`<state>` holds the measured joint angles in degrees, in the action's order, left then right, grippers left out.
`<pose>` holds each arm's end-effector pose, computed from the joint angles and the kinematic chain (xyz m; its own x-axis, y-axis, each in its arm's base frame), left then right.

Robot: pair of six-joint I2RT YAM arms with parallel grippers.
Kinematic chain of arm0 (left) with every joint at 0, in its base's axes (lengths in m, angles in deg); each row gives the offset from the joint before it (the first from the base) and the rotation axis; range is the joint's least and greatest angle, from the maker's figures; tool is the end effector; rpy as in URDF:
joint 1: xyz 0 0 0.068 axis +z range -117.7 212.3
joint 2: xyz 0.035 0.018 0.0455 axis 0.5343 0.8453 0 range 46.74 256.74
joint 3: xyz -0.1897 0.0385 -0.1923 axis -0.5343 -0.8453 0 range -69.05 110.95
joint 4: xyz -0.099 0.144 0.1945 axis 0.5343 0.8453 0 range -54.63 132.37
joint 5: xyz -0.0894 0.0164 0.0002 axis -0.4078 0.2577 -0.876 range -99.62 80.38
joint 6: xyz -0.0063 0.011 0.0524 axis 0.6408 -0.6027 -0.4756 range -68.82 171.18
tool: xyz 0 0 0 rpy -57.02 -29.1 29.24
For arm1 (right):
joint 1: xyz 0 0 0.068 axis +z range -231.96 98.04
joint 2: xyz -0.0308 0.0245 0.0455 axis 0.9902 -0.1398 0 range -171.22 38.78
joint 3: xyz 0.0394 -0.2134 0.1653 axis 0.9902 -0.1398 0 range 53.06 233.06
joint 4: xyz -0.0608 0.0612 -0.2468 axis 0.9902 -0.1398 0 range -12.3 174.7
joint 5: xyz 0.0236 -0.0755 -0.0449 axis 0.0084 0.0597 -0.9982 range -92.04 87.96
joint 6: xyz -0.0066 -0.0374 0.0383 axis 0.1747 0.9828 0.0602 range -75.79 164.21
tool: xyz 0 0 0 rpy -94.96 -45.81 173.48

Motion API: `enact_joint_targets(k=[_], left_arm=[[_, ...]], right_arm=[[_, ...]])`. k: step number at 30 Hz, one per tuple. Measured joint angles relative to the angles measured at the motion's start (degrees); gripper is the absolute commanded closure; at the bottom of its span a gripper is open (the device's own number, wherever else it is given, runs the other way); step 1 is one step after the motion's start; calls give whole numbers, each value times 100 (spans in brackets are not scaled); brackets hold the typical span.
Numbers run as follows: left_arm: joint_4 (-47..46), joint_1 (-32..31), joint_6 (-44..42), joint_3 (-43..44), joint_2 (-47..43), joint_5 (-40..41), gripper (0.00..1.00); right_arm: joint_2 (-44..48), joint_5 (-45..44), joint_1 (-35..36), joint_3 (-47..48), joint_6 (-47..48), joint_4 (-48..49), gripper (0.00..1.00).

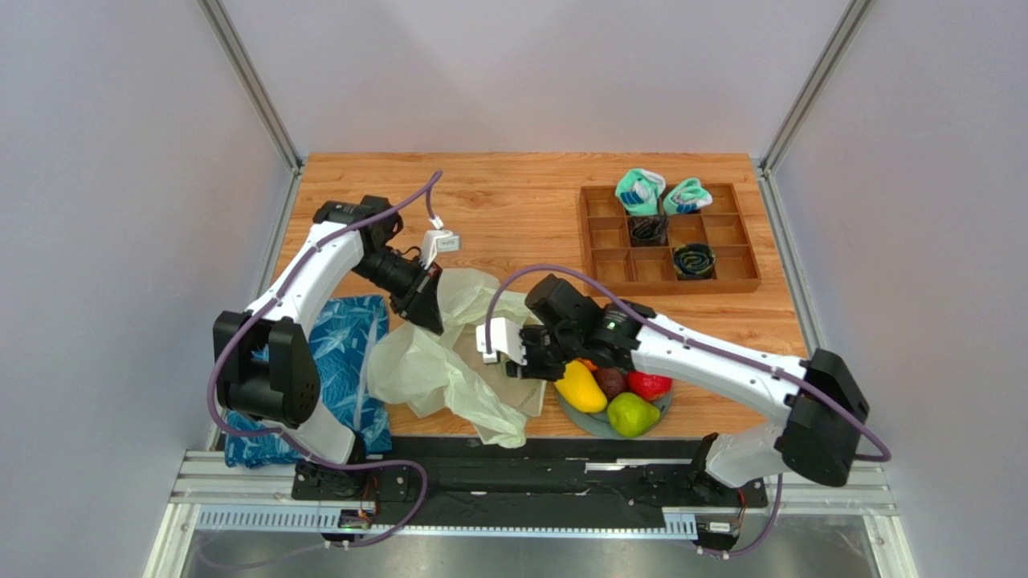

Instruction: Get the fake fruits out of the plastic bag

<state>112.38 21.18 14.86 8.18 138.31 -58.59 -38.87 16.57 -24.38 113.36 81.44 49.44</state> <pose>0.2668 -0.0798 0.2776 -0.7258 0.5389 -0.4276 0.6689 0.4075 -0.6217 0.1409 0.2430 0.2699 0.2078 -0.7425 -0.6368 -0.9774 -0.1317 -0.1654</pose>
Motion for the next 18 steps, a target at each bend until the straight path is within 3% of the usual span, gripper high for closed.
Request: enact_joint_targets(k=[11,18], left_arm=[[9,0,2,-79,-50,-2,100],[7,0,-2,0,-50,0,100]], right_arm=[[-1084,520,17,695,-793,4,71],[-1158,153,177,595,-1451,-44,40]])
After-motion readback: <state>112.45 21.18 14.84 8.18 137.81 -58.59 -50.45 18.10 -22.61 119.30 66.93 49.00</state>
